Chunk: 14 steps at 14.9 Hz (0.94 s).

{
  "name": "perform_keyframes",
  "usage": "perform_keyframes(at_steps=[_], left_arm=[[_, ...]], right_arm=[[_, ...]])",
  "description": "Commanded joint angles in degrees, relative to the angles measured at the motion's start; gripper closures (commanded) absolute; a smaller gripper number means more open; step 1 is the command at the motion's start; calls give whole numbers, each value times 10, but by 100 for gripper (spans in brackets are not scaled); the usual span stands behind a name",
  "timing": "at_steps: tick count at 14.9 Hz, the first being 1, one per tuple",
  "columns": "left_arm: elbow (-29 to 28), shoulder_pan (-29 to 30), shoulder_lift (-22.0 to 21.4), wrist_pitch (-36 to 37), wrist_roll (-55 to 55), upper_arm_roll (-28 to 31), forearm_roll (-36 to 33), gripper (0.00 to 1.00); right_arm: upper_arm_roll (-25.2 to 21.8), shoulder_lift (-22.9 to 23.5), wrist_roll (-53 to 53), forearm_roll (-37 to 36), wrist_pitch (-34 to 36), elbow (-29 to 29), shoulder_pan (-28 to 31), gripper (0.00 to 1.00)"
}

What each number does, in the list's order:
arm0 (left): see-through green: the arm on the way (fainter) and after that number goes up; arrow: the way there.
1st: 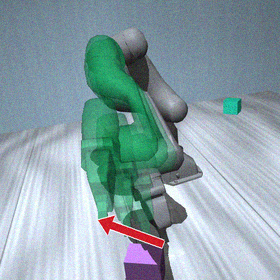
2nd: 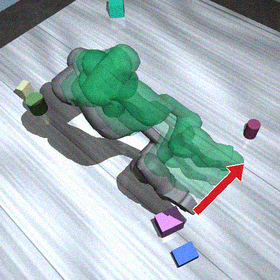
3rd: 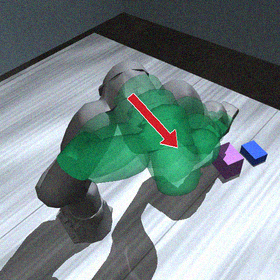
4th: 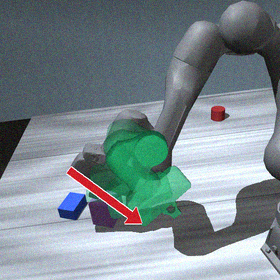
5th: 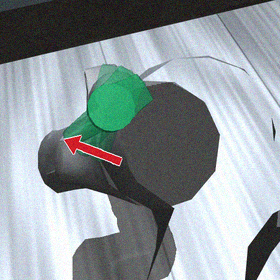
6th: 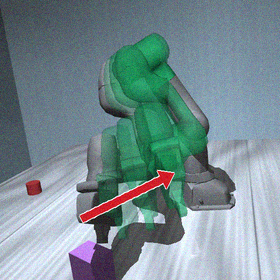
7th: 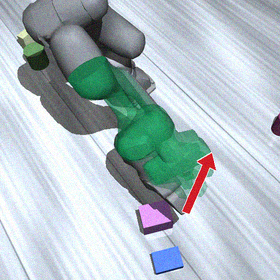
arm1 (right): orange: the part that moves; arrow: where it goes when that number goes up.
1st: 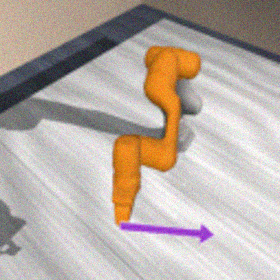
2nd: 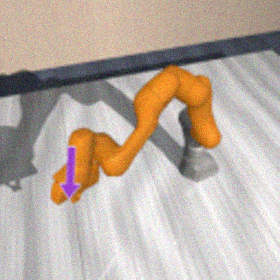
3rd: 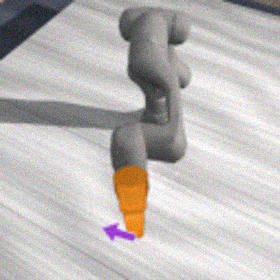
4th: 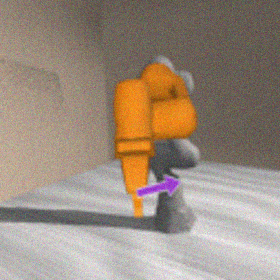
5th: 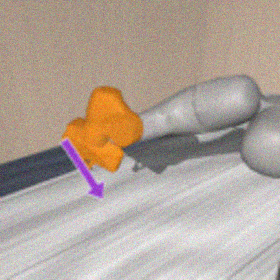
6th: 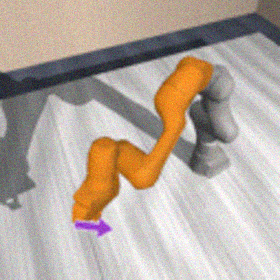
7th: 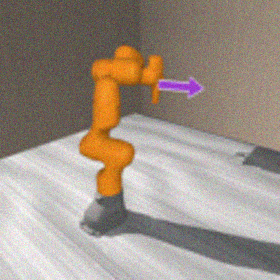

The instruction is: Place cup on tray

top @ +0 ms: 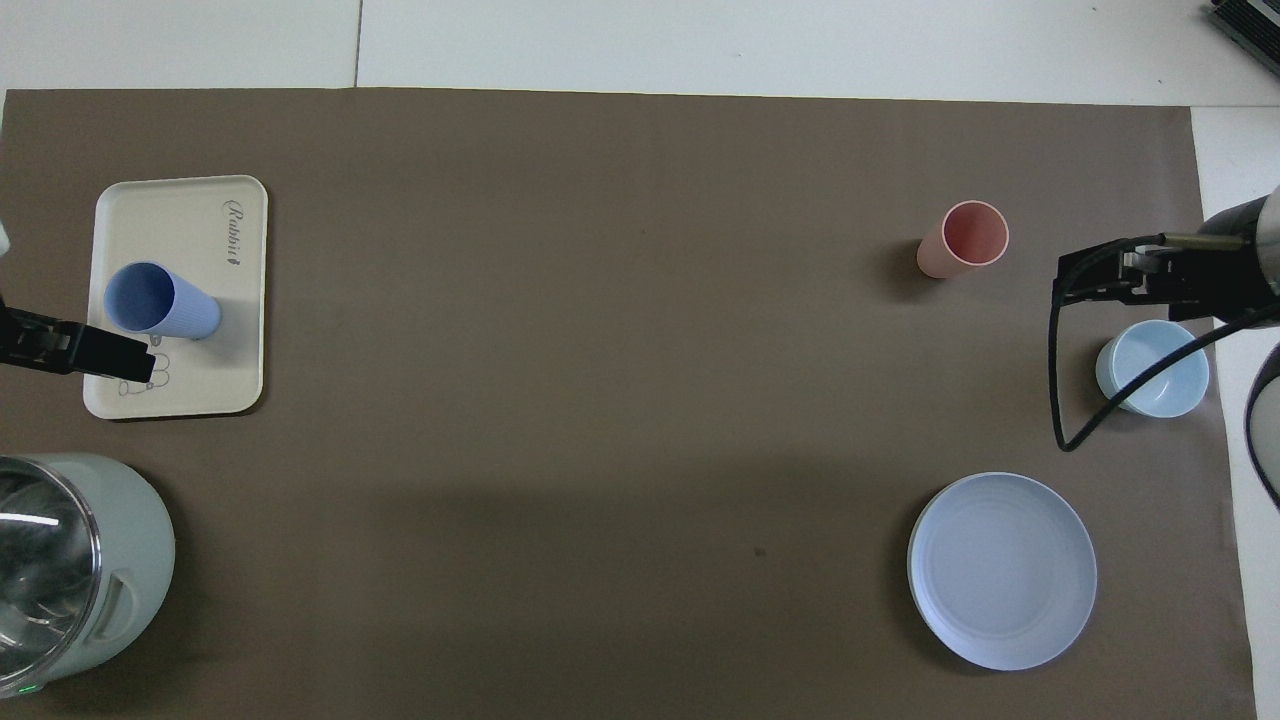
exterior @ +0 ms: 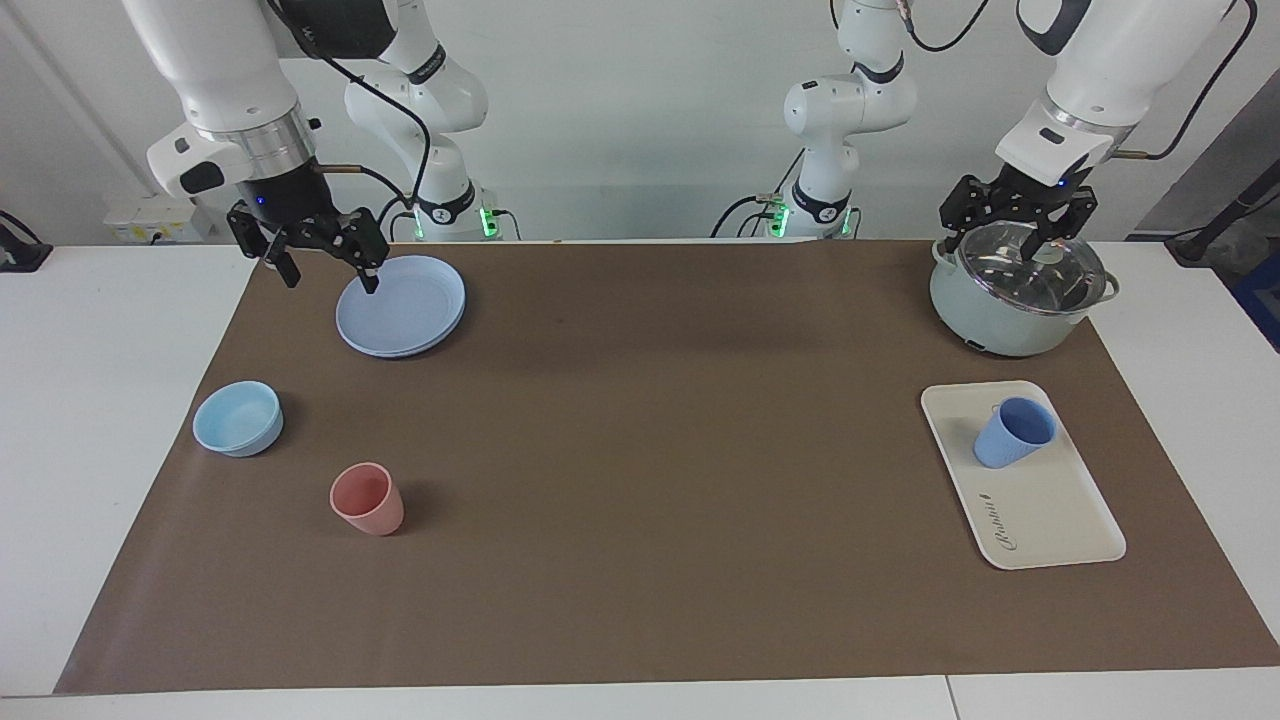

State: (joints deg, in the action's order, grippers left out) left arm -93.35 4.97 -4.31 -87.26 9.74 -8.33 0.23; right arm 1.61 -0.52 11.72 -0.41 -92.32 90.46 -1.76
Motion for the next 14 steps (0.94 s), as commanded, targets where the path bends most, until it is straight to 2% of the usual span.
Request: perform_keyframes(at_steps=[1,6,14], left_arm=[[-20,4,-17,-14,5,-3,5,0],[-41,-23,-25,-34,-4,-5,5,0],[-41,-25,-25,-28,-5,-5,7,0]], right_arm=[[3,-18,-16,-3,27,16,3,0],[3,-33,-17,-11,31,45,3,0],[3,-32,-23,-11,30,43,3,0]])
